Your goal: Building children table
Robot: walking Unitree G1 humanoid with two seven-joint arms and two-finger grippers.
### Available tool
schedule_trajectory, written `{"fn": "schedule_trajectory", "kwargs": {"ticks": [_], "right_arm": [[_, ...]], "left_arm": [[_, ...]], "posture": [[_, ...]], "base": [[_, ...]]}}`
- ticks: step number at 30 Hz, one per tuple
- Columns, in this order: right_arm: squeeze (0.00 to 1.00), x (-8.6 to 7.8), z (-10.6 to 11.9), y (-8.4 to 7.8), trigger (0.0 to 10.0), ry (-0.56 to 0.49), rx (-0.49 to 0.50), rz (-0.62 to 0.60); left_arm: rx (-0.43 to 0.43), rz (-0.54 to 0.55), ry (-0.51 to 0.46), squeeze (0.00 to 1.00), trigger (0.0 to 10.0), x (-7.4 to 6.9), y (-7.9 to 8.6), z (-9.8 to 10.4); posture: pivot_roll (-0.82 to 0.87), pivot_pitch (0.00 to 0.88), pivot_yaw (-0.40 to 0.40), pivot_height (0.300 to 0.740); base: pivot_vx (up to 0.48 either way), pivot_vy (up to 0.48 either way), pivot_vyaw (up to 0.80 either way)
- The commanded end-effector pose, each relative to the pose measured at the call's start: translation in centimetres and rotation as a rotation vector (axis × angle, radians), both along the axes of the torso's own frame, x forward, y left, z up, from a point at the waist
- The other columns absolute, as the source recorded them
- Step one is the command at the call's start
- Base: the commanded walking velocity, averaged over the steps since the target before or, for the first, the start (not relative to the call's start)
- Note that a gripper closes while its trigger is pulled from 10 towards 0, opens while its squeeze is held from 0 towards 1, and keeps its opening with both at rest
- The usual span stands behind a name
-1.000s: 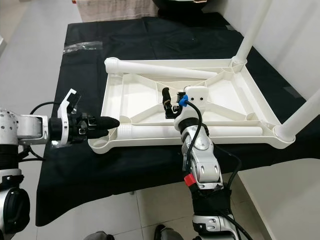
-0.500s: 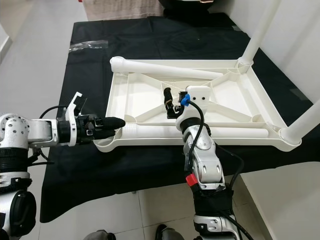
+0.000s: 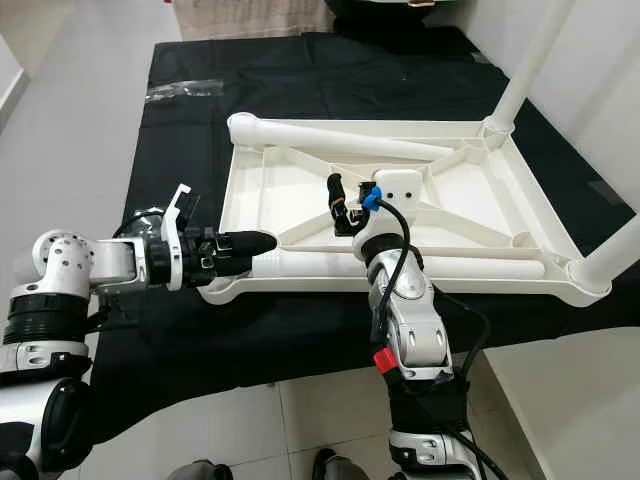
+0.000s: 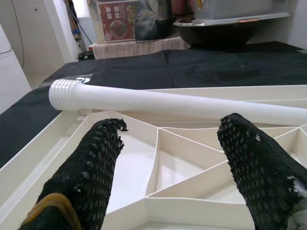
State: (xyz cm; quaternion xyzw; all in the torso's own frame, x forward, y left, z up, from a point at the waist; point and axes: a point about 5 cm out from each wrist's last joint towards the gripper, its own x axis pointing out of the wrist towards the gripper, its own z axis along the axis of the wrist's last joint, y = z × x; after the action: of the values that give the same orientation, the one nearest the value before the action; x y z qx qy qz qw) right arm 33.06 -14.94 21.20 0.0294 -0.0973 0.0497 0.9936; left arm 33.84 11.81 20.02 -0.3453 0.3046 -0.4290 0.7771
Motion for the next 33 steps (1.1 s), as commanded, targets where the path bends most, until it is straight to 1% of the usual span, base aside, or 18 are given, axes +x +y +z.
{"fn": "schedule_trajectory", "kwargs": {"ticks": [1, 6, 8, 12, 13, 16, 20, 24, 25, 33], "right_arm": [[0.0, -0.2, 0.0, -0.1, 10.0, 0.007, 0.017, 0.003], [0.0, -0.2, 0.1, -0.3, 10.0, 0.008, 0.016, -0.003], [0.0, -0.1, 0.1, -0.3, 10.0, 0.01, 0.015, -0.002], [0.0, -0.1, 0.2, -0.3, 10.0, 0.007, 0.018, -0.004], [0.0, -0.1, 0.3, -0.3, 10.0, 0.005, 0.019, -0.003], [0.0, -0.1, 0.3, -0.4, 10.0, 0.003, 0.022, -0.004], [0.0, -0.1, 0.9, -0.6, 10.0, -0.028, 0.01, -0.006], [0.0, -0.1, 1.0, -0.6, 10.0, -0.029, 0.025, -0.008], [0.0, -0.1, 1.0, -0.7, 10.0, -0.028, 0.031, -0.004], [0.0, 0.0, 1.2, -1.2, 10.0, -0.033, 0.027, -0.018]], "left_arm": [[-0.002, -0.017, 0.008, 0.0, 10.0, 0.0, -0.4, -0.2], [-0.01, -0.007, -0.007, 0.0, 10.0, 0.4, -0.7, 0.0], [-0.047, 0.014, 0.02, 0.0, 10.0, 0.8, -0.8, 0.1], [-0.045, 0.014, 0.009, 0.0, 10.0, 0.8, -0.8, 0.2], [-0.07, 0.018, 0.001, 0.0, 10.0, 0.9, -0.8, 0.5], [-0.079, 0.018, -0.011, 0.0, 10.0, 0.9, -0.8, 0.7], [-0.138, 0.02, -0.044, 0.0, 10.0, 0.7, -0.8, 1.3], [-0.155, 0.02, -0.05, 0.0, 10.0, 0.7, -0.8, 1.6], [-0.183, 0.019, -0.064, 0.0, 10.0, 0.8, -0.8, 2.1], [-0.154, 0.014, -0.052, 0.0, 10.0, 0.8, -1.0, 2.1]], "posture": [[0.09, 0.158, -0.013, 0.74], [0.09, 0.168, -0.004, 0.74], [0.09, 0.173, -0.002, 0.74], [0.08, 0.174, -0.003, 0.74], [0.08, 0.174, -0.003, 0.74], [0.08, 0.177, -0.005, 0.74], [0.08, 0.18, -0.004, 0.74], [0.08, 0.184, -0.004, 0.74], [0.08, 0.183, -0.008, 0.74], [0.08, 0.187, -0.007, 0.74]], "base": [[0.0, 0.0, 0.0], [0.0, 0.0, 0.0], [0.0, 0.0, 0.0], [0.0, 0.0, 0.0], [0.0, 0.0, 0.0], [0.0, 0.0, 0.0], [0.0, 0.0, 0.0], [0.0, 0.0, 0.0], [0.0, 0.0, 0.0], [0.0, 0.0, 0.0]]}}
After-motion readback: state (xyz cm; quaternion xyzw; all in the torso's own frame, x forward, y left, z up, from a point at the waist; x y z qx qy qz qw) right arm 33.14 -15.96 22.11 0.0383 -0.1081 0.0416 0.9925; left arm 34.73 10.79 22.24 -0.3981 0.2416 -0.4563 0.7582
